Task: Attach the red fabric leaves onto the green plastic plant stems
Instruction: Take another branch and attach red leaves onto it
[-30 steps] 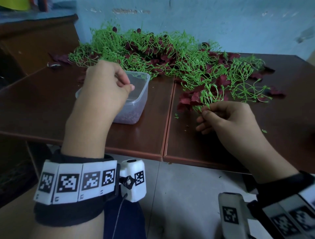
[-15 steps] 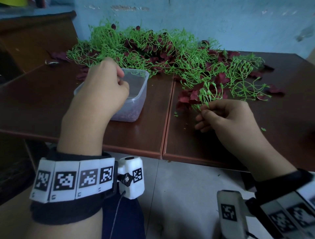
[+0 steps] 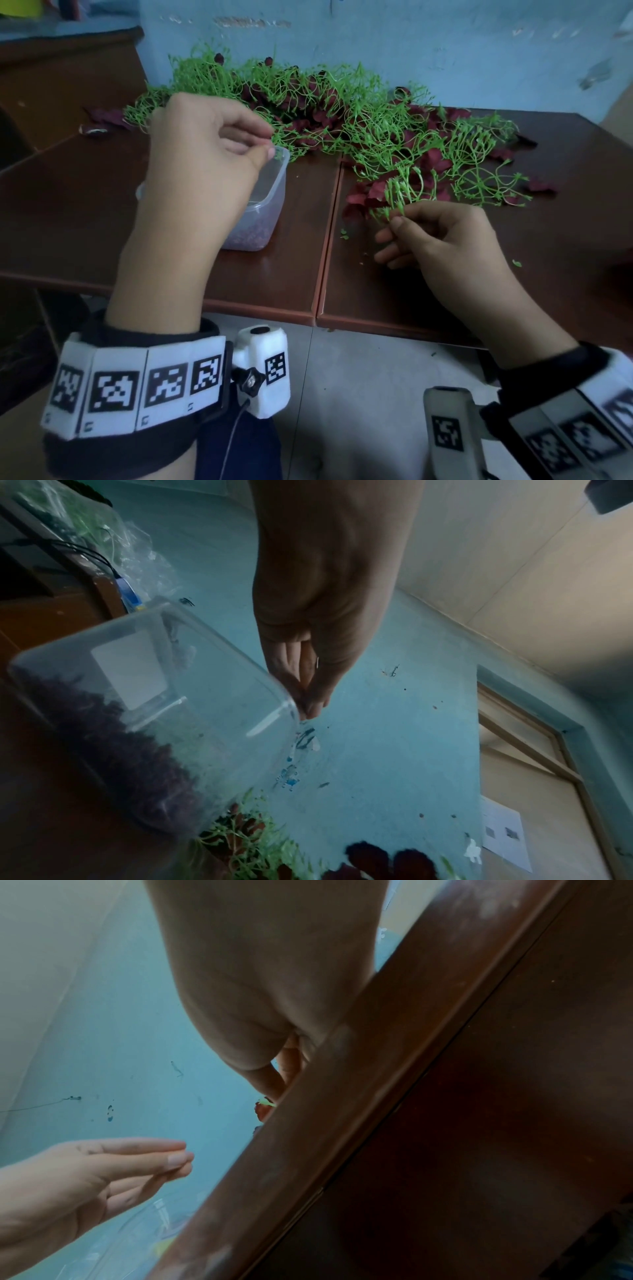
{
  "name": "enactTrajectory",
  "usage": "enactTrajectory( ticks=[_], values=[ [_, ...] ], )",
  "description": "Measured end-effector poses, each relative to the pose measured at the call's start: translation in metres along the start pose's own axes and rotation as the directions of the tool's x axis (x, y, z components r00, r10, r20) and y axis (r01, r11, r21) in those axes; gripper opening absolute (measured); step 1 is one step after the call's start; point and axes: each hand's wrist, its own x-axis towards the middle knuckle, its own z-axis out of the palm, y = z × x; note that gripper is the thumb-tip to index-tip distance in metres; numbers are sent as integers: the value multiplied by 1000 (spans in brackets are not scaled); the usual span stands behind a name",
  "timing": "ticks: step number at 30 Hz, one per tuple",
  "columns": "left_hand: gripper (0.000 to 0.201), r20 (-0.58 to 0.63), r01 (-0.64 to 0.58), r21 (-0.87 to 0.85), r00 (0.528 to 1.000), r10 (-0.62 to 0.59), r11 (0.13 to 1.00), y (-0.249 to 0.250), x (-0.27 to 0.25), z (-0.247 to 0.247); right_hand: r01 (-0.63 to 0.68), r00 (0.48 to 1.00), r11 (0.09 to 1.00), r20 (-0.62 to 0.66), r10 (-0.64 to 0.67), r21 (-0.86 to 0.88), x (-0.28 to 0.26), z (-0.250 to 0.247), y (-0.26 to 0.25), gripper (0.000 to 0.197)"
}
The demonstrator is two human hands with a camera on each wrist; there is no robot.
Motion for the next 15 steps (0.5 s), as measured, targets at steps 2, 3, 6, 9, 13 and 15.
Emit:
enactTrajectory(
  ticks=[2, 3, 6, 9, 13, 15],
  values=[
    [18, 21, -28, -103, 999, 30, 994, 8, -3, 7, 9, 1000, 1000, -12, -9, 4, 0, 0, -2, 13],
    [21, 35, -37, -153, 998, 43, 988, 13, -6, 12, 10, 1000, 1000, -21, -10, 9, 0, 1, -2, 11],
    [27, 98, -3, -289, 995, 33, 957, 27, -18, 33, 2, 999, 1000, -42, -1, 24, 0, 2, -4, 7],
    [24, 191, 73, -352, 982, -5, 933, 32, -32, 56, 6, 998, 1000, -57, -5, 21, 0, 3, -5, 7],
    [21, 203, 94, -339, 979, -24, 936, 28, -44, 74, 51, 998, 996, -44, -54, -73, -1, 0, -5, 14],
    [21, 218, 127, -362, 975, -49, 923, 26, -47, 79, 51, 997, 994, -60, -57, -94, -2, -4, -4, 17]
  ],
)
